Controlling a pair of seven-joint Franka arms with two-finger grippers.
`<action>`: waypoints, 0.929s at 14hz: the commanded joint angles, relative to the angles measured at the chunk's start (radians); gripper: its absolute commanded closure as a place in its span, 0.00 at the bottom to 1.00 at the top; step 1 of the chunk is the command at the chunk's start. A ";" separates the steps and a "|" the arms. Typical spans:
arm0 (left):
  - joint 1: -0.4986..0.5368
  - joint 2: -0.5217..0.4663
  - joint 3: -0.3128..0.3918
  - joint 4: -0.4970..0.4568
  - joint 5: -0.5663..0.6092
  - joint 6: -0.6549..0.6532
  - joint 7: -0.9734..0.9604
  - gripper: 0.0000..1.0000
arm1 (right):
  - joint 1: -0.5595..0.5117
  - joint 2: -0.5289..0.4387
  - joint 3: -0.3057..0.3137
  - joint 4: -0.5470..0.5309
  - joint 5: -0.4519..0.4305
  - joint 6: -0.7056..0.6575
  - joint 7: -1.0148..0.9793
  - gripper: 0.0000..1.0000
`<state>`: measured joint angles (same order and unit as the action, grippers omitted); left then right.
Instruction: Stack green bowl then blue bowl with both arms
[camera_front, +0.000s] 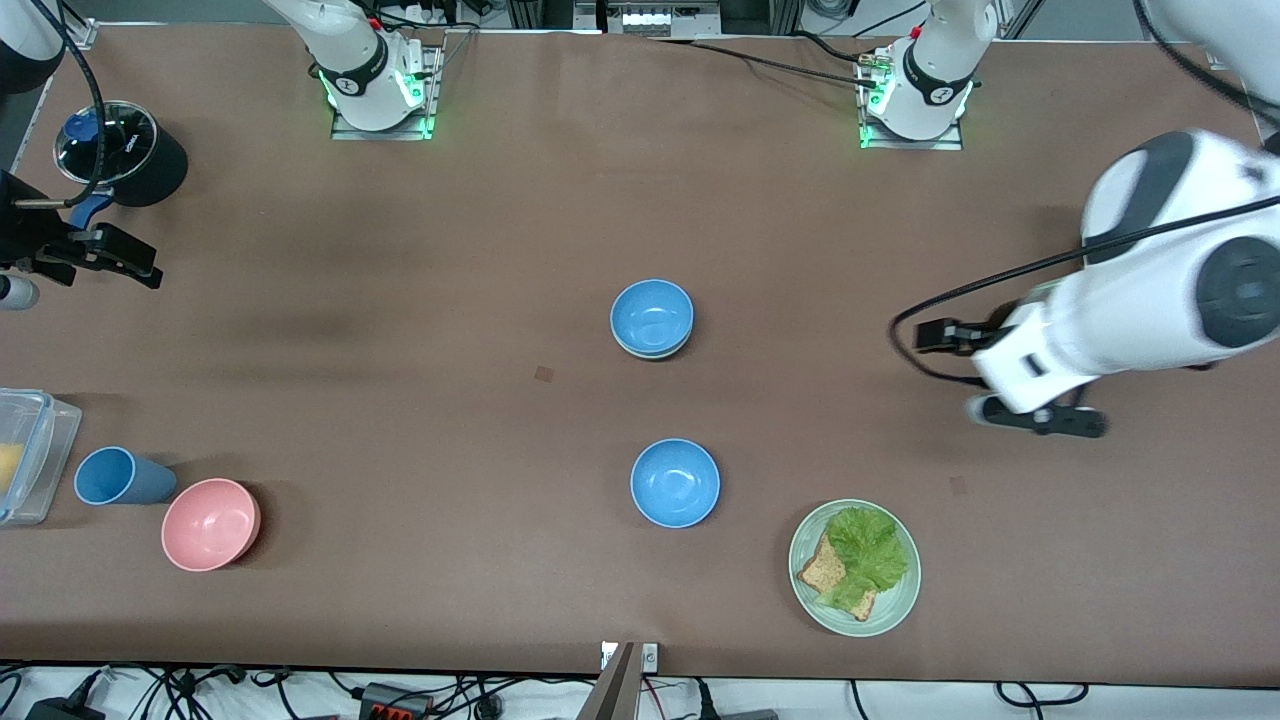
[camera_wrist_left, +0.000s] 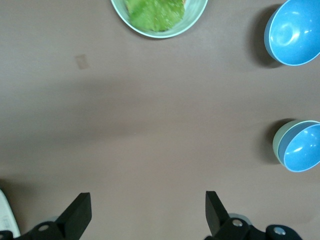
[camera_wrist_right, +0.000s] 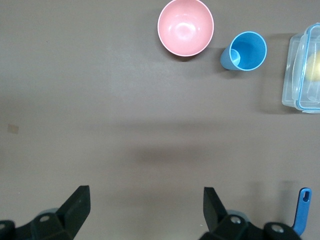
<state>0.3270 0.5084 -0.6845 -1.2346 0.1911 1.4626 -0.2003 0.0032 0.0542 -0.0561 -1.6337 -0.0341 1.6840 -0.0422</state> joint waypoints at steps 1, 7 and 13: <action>-0.016 -0.131 0.058 -0.035 -0.011 -0.022 0.042 0.00 | 0.006 -0.023 -0.007 -0.020 0.010 0.011 -0.015 0.00; -0.184 -0.444 0.441 -0.354 -0.188 0.102 0.156 0.00 | 0.006 -0.025 -0.007 -0.020 0.010 0.011 -0.015 0.00; -0.335 -0.504 0.611 -0.445 -0.191 0.127 0.150 0.00 | 0.006 -0.025 -0.007 -0.020 0.010 0.010 -0.015 0.00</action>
<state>0.0298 0.0336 -0.1189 -1.6377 0.0213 1.5653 -0.0696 0.0034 0.0541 -0.0561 -1.6337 -0.0341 1.6855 -0.0424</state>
